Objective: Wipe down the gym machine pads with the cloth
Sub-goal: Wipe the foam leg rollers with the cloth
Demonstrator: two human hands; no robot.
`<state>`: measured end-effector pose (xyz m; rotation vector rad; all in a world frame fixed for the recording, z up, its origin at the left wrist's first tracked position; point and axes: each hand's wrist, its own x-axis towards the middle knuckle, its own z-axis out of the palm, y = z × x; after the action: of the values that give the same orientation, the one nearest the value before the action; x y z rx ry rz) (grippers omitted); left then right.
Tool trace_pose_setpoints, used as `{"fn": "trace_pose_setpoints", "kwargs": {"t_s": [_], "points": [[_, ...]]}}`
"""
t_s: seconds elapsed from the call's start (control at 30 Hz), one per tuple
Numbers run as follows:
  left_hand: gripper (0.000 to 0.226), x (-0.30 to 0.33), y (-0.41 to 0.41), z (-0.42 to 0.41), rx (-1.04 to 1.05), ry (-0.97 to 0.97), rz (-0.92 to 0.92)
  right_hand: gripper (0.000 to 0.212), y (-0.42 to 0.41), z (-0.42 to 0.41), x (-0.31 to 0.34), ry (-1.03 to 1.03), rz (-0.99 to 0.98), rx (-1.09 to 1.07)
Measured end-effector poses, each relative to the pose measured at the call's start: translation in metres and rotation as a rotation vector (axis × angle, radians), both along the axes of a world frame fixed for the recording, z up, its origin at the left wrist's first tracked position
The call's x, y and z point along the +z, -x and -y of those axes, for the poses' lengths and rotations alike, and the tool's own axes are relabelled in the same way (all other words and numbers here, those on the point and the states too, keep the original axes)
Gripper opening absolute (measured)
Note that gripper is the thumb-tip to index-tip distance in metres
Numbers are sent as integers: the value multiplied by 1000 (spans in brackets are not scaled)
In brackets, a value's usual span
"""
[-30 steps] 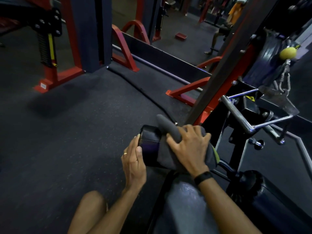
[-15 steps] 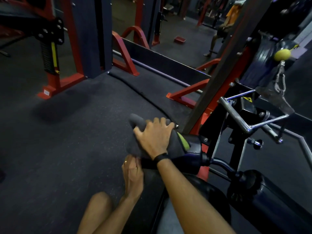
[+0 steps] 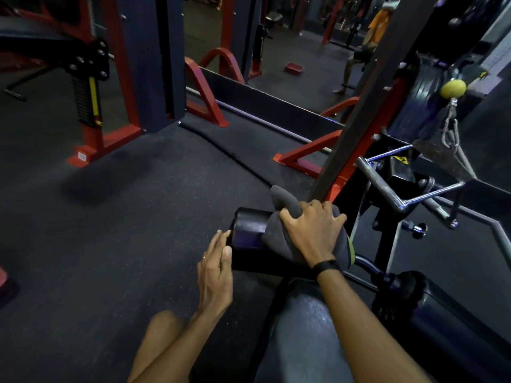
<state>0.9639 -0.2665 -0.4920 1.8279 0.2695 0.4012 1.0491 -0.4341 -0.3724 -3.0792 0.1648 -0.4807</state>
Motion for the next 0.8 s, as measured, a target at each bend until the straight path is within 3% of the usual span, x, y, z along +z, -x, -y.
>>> {"fn": "trace_pose_setpoints", "kwargs": {"t_s": [0.17, 0.23, 0.37, 0.47, 0.53, 0.63, 0.8], "points": [[71, 33, -43, 7, 15, 185, -146, 46, 47, 14, -28, -42, 303, 127], [74, 44, -59, 10, -24, 187, -202, 49, 52, 25, -32, -58, 332, 216], [47, 36, -66, 11, 3, 192, -186, 46, 30, 37, -18, -133, 219, 114], [48, 33, -66, 12, 1, 218, -154, 50, 0, 30, -1, -170, 20, -77], [55, 34, -64, 12, -9, 215, -151, 56, -18, 15, 3, -65, -52, -125], [61, 36, -60, 12, -21, 262, -141, 67, -29, -21, 2, 101, -68, -57], [42, 49, -54, 11, 4, 558, -237, 60, -13, -82, -5, 102, -46, 141]]}}
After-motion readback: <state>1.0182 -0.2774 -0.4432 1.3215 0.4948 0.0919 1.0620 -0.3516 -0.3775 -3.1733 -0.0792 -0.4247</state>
